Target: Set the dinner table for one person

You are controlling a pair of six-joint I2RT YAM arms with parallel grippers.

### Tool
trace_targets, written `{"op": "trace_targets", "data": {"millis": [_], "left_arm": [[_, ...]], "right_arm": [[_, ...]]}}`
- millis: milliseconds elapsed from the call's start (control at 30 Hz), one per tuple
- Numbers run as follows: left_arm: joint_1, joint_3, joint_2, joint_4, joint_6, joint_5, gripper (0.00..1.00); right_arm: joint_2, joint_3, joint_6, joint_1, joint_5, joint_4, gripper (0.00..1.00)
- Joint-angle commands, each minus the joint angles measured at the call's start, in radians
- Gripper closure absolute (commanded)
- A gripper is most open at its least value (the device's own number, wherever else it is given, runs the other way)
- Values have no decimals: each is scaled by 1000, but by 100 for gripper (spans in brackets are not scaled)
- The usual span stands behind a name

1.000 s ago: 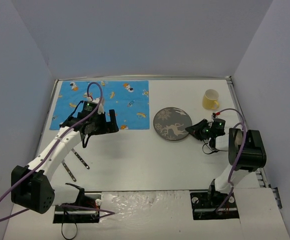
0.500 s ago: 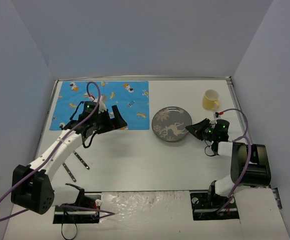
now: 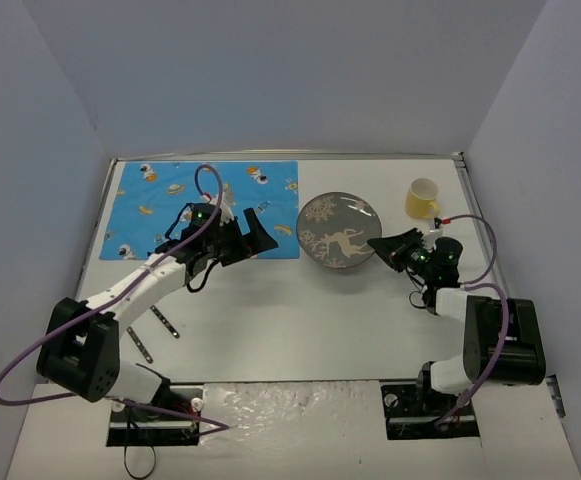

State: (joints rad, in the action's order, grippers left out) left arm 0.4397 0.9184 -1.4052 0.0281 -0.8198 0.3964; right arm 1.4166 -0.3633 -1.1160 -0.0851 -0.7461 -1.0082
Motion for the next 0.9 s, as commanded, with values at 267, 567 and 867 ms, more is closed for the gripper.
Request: {"op": "trace_targets", "data": {"millis": [267, 567, 867], "left_arm": [[105, 182, -130, -292, -129, -22, 13], [124, 217, -184, -323, -149, -39, 33], [134, 227, -215, -358, -180, -26, 48]], "right_arm": [[-109, -114, -116, 67, -26, -186, 100], [-108, -117, -128, 79, -18, -193, 100], [-96, -111, -138, 110, -17, -212, 100]]}}
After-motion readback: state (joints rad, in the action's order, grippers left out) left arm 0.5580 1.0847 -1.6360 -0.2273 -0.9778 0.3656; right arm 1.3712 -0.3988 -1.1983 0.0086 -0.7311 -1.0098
